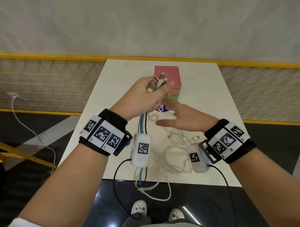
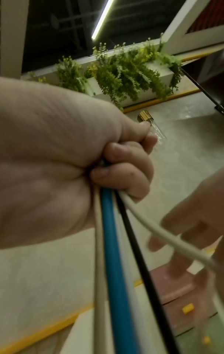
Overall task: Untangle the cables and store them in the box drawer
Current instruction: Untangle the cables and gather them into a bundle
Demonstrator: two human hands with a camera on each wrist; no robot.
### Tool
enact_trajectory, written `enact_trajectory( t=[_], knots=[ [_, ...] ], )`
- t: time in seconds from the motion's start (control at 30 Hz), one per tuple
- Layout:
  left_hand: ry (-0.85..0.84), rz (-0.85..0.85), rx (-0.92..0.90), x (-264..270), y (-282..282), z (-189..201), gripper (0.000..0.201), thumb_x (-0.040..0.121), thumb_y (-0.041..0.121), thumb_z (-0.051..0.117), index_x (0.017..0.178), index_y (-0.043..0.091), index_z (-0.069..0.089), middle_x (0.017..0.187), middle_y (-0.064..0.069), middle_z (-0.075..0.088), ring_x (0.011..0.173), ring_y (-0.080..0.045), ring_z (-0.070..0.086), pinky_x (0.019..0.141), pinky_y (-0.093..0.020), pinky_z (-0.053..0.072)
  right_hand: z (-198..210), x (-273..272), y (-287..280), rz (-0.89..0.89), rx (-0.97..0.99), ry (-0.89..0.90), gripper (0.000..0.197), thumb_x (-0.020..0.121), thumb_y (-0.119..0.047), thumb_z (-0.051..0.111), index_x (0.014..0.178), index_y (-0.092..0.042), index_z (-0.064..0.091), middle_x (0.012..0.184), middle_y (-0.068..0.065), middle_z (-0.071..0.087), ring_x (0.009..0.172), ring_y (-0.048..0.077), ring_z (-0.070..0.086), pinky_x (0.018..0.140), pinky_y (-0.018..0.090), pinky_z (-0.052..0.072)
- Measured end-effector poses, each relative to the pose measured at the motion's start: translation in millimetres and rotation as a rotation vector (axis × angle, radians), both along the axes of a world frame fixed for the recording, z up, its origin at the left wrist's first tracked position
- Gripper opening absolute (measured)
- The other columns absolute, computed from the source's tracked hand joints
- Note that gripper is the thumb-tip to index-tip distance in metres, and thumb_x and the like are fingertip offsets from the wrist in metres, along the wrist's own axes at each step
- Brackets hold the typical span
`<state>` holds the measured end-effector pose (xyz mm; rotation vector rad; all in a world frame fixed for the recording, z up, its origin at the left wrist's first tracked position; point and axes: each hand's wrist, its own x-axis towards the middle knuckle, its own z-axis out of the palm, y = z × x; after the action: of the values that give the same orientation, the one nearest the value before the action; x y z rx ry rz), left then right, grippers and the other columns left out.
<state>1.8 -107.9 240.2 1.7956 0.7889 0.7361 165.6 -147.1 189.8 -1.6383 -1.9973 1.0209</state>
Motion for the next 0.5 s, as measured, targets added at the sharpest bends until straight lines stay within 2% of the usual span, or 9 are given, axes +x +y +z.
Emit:
enact_trajectory(
  t=[0.03,0.07,0.1,0.13,0.2,0.27,0.33,0.4,0.5],
  knots=[
    [-0.017,-0.015,-0.002,1.3,-0.8,1.1,0.031,0.100,0.031,0.051,0.081,0.007,0.055,0.042,0.008,0.036,0.038,-0.013,0.029,0.043,-0.024,0.026,0.3,-5.4,0.8,0.067,-0.022,0.016,0.065,0.086,-0.044,0.062,0.141,-0.023,0.033,0.138,-0.012,0.043,0.123,-0.001,0.041,0.101,0.021,0.033],
    [-0.037,-0.010,-0.001,2.1,-0.4,2.7,0.031,0.101,0.031,0.051,0.081,0.007,0.054,0.043,0.007,0.035,0.039,-0.014,0.029,0.044,-0.024,0.026,-2.4,-12.6,0.1,0.141,-0.033,-0.002,0.049,0.089,-0.038,0.060,0.132,-0.022,0.041,0.125,-0.017,0.049,0.110,-0.008,0.046,0.096,0.019,0.036],
    [-0.059,0.012,0.003,2.5,1.0,3.8,0.030,0.101,0.031,0.050,0.081,0.008,0.053,0.043,0.007,0.034,0.039,-0.014,0.029,0.044,-0.023,0.027,-6.9,-20.1,-2.7,0.200,-0.059,-0.024,0.024,0.094,-0.031,0.056,0.115,-0.023,0.049,0.106,-0.021,0.053,0.093,-0.013,0.049,0.087,0.016,0.039],
    [-0.081,0.049,0.004,2.0,3.1,5.1,0.030,0.101,0.031,0.050,0.081,0.008,0.052,0.043,0.007,0.034,0.039,-0.014,0.029,0.043,-0.022,0.027,-11.9,-26.7,-7.0,0.278,-0.090,-0.031,0.005,0.097,-0.024,0.050,0.100,-0.027,0.052,0.092,-0.022,0.054,0.080,-0.013,0.051,0.078,0.015,0.040],
    [-0.127,0.123,-0.003,-0.3,6.9,5.6,0.029,0.101,0.030,0.050,0.079,0.010,0.051,0.042,0.008,0.034,0.037,-0.013,0.029,0.041,-0.020,0.026,-24.1,-35.1,-17.8,0.359,-0.260,0.011,0.023,0.099,-0.014,0.044,0.090,-0.033,0.052,0.085,-0.019,0.059,0.074,-0.008,0.055,0.076,0.018,0.047],
    [-0.146,0.149,-0.006,-1.7,7.8,2.6,0.029,0.101,0.029,0.050,0.079,0.010,0.051,0.042,0.009,0.035,0.036,-0.012,0.030,0.041,-0.020,0.025,-33.6,-32.9,-22.6,0.357,-0.337,0.038,0.023,0.098,-0.009,0.040,0.097,-0.025,0.057,0.094,-0.009,0.066,0.081,0.003,0.061,0.079,0.027,0.051],
    [-0.156,0.158,-0.001,-2.0,4.7,-0.2,0.028,0.101,0.029,0.050,0.081,0.010,0.050,0.042,0.011,0.037,0.036,-0.010,0.030,0.041,-0.021,0.026,-40.6,-24.6,-19.0,0.274,-0.320,0.042,0.024,0.094,-0.005,0.037,0.100,-0.013,0.059,0.097,0.003,0.070,0.085,0.011,0.066,0.080,0.030,0.054],
    [-0.205,0.198,0.009,-3.1,3.6,2.1,0.027,0.102,0.028,0.049,0.080,0.012,0.049,0.043,0.011,0.039,0.037,-0.010,0.030,0.041,-0.022,0.026,-50.4,-15.4,-13.7,0.167,-0.326,0.021,0.025,0.089,0.001,0.035,0.097,-0.004,0.058,0.093,0.012,0.071,0.083,0.020,0.071,0.079,0.037,0.056],
    [-0.324,0.319,0.028,-9.1,11.6,11.5,0.028,0.101,0.030,0.051,0.077,0.015,0.049,0.044,0.011,0.040,0.038,-0.011,0.031,0.040,-0.021,0.025,-75.0,-12.5,-24.6,0.113,-0.411,-0.010,0.025,0.085,0.003,0.032,0.096,-0.007,0.053,0.091,0.016,0.068,0.078,0.028,0.070,0.072,0.040,0.055]
  ],
)
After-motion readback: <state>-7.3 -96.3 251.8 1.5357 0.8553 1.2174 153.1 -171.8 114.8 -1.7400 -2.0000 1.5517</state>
